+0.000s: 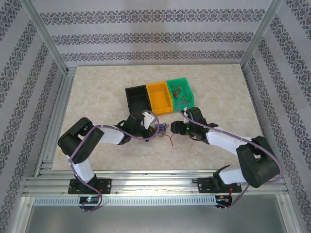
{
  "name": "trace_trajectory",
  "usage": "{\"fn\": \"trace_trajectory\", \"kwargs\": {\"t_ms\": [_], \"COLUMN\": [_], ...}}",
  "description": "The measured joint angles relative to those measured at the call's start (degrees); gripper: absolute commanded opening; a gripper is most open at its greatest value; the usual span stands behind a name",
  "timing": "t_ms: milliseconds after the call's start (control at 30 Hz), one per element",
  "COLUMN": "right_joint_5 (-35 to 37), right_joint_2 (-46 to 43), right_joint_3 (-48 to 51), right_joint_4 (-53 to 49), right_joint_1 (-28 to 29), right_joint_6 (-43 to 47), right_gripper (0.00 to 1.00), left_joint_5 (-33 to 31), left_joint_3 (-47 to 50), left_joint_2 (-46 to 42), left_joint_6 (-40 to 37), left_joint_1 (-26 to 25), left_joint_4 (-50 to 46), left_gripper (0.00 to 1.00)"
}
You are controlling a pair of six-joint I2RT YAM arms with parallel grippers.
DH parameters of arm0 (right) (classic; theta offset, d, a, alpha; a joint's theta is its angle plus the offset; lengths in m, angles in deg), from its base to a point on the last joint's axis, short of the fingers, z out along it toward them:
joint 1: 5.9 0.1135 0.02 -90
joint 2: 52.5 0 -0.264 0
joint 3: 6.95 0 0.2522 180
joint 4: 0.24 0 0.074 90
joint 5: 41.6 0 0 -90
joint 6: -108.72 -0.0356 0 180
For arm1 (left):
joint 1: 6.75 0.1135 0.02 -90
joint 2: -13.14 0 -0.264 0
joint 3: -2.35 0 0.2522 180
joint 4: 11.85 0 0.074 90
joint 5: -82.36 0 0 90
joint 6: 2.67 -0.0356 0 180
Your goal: Untangle the cables
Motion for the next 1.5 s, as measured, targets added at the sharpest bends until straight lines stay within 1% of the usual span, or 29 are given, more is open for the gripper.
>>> {"fn": "trace_trajectory", "kwargs": {"t_ms": [100,233,367,500,567,600,667,733,767,800,833,867,967,1000,1033,1067,1167,1267,1400,1500], "right_joint_5": [-1.29,-3.67,-6.05,-5.77,-4.33,-3.37,-1.27,0.9,1.88,3.08,4.28,5.22,7.54,7.96,8.13,8.2,7.96,6.49,3.43,1.57], "right_joint_2": [-1.22,-5.31,-8.04,-7.87,-7.06,-6.36,-4.59,-2.62,-1.97,-1.46,-1.31,-1.36,-2.01,-2.38,-2.78,-3.13,-3.65,-3.61,-2.45,-0.87], "right_joint_3": [0.02,0.9,1.2,1.2,1.18,1.16,1.07,0.96,0.92,0.87,0.85,0.85,0.85,0.85,0.85,0.85,0.81,0.15,-2.1,-3.8], "right_joint_4": [-0.98,-1.79,-2.64,-4.17,-4.63,-4.83,-4.98,-5.05,-5.14,-5.4,-5.53,-5.64,-5.75,-5.9,-6.14,-6.36,-7.04,-8.57,-10.47,-11.89], "right_joint_1": [0.5,1.62,2.34,3.48,3.74,3.74,3.82,3.82,3.82,3.8,3.78,3.61,1.97,0.9,-0.17,-1.07,-2.75,-3.3,-3.48,-3.48], "right_joint_6": [0.55,1.95,2.6,3.39,3.48,3.43,3.32,2.93,2.73,2.25,2.29,2.01,0.87,0.33,0.09,-0.11,-0.04,0.63,3.39,5.68], "right_gripper": [0.6,0.64,0.65,0.61,0.54,0.44,0.19,0.02,0.0,0.0,0.0,0.0,0.0,0.0,0.0,0.0,0.0,0.0,0.0,0.0], "left_joint_5": [-1.01,-1.81,-2.49,-2.69,-2.69,-2.69,-2.69,-2.69,-2.71,-2.75,-2.84,-2.91,-2.86,-2.82,-2.05,-1.53,-0.68,0.63,1.9,2.12], "left_joint_3": [0.02,0.02,0.02,0.02,0.02,0.02,0.13,0.39,0.55,0.7,0.87,1.03,1.7,1.99,2.23,2.29,2.47,2.67,1.6,-2.34], "left_joint_2": [0.02,0.28,0.83,0.85,0.85,0.85,0.85,0.85,0.85,0.85,0.85,0.85,0.76,0.66,0.46,-0.11,-1.97,-4.68,-9.16,-9.62], "left_joint_6": [0.13,0.26,0.31,0.48,0.48,0.48,0.48,0.48,0.48,0.48,0.48,0.48,0.74,0.96,1.18,1.38,1.77,1.79,0.26,-2.56], "left_joint_1": [0.0,0.0,0.0,0.0,0.0,0.0,0.02,0.02,0.02,0.04,0.04,0.04,0.04,0.11,0.31,0.35,1.75,3.61,4.44,3.8], "left_joint_4": [0.42,0.76,1.05,1.46,1.95,2.16,2.4,2.62,2.82,2.99,3.15,3.32,3.69,3.65,3.78,3.78,3.56,2.64,-2.21,-7.3], "left_gripper": [0.0,0.0,0.0,0.0,0.0,0.0,0.0,0.0,0.0,0.0,0.02,0.08,0.47,0.57,0.61,0.64,0.69,0.71,0.74,0.75]}}
